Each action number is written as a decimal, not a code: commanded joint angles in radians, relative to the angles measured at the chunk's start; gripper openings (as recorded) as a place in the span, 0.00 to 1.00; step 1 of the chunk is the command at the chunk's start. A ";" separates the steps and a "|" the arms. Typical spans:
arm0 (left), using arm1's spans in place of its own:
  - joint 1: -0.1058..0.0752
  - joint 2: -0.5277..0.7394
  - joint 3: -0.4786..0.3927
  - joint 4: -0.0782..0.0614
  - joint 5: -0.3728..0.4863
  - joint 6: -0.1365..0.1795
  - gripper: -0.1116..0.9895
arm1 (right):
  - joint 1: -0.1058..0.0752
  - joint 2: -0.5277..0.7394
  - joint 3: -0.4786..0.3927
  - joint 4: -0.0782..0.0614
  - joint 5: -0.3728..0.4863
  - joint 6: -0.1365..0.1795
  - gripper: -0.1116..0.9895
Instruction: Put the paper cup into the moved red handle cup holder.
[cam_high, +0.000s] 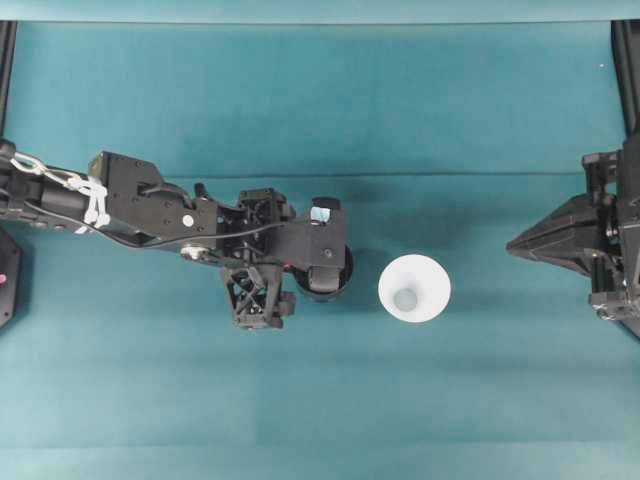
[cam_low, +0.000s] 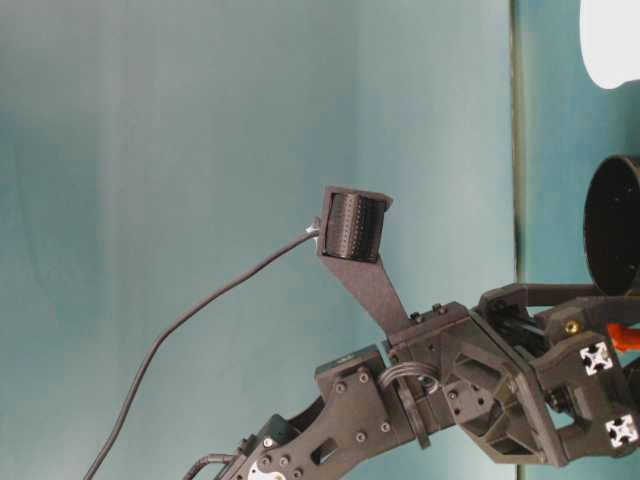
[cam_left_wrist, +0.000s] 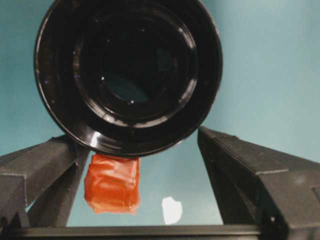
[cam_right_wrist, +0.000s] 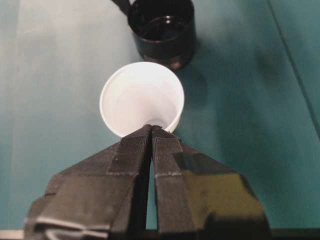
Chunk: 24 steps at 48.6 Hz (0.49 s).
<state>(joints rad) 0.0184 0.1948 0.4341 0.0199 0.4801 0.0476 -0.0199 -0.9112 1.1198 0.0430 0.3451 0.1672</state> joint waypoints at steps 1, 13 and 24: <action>-0.002 -0.048 -0.014 0.002 0.008 0.005 0.96 | -0.002 0.003 -0.018 0.002 -0.003 0.009 0.03; 0.006 -0.186 0.000 0.003 0.097 0.006 0.96 | -0.002 0.003 -0.017 0.003 0.000 0.009 0.03; 0.006 -0.333 0.037 0.003 0.189 0.025 0.96 | -0.002 0.002 -0.017 0.003 0.000 0.009 0.03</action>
<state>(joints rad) 0.0261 -0.0752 0.4679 0.0199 0.6565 0.0675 -0.0199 -0.9127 1.1213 0.0430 0.3497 0.1672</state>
